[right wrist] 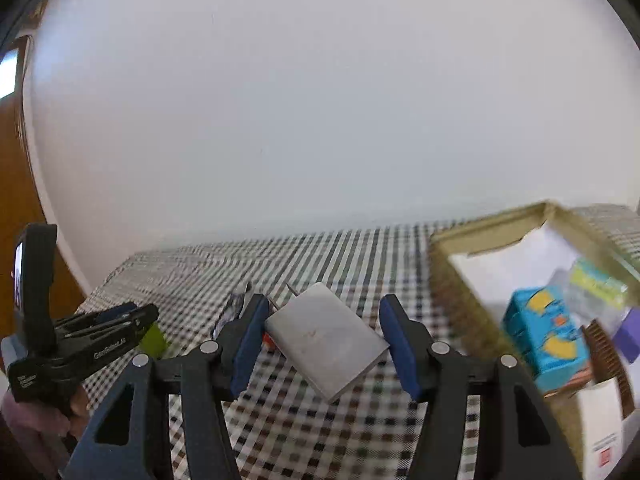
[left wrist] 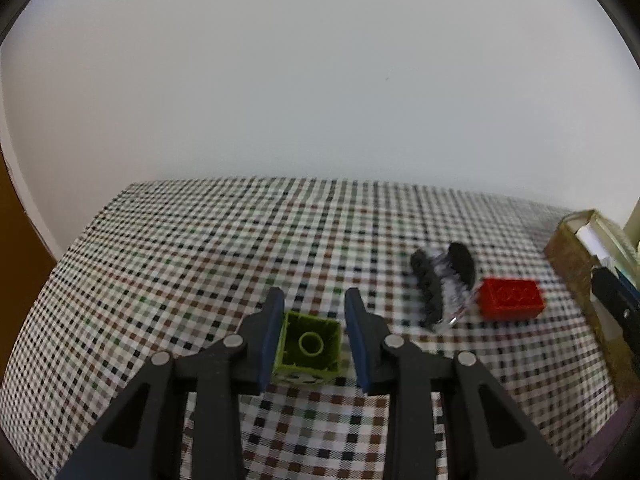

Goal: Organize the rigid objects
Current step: 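Carry the green brick and white block over the gold tray with both grippers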

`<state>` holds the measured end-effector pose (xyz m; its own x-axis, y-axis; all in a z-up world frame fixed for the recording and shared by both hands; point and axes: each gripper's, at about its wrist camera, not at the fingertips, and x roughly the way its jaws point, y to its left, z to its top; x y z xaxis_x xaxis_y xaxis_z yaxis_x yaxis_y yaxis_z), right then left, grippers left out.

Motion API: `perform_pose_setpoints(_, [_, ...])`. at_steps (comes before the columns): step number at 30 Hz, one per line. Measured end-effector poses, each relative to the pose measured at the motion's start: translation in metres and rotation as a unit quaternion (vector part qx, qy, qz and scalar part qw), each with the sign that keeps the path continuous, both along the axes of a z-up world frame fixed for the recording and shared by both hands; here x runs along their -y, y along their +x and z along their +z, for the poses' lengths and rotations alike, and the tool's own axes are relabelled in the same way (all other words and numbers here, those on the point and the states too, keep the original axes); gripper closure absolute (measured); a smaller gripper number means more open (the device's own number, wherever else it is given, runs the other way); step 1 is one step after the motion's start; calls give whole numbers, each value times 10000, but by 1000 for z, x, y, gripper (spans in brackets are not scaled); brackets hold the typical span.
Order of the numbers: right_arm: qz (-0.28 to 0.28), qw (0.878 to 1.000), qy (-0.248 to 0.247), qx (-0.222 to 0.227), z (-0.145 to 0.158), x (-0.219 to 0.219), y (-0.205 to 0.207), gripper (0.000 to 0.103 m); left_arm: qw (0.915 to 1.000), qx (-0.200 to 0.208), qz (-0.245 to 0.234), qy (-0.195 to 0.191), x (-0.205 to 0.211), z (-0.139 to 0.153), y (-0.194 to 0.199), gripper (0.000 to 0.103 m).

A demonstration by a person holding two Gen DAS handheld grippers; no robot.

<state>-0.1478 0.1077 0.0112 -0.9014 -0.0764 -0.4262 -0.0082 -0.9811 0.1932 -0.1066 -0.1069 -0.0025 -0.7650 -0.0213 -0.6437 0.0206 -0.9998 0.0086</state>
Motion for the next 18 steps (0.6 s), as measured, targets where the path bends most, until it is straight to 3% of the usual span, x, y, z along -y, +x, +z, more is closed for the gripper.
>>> perform_pose_setpoints(3, [-64, 9996, 205, -185, 6, 4, 6, 43, 9997, -211, -78, -80, -1, 7, 4, 72])
perform_pose_setpoints(8, [-64, 9984, 470, -324, 9, 10, 8, 43, 9955, -440, -552, 629, 14, 18, 5, 72])
perform_pose_setpoints(11, [-137, 9977, 562, -344, 11, 9, 3, 43, 9922, -547, -733, 850, 16, 17, 6, 72])
perform_pose_setpoints(18, [-389, 9981, 236, -421, 12, -7, 2, 43, 9889, -821, -981, 762, 0, 17, 13, 76])
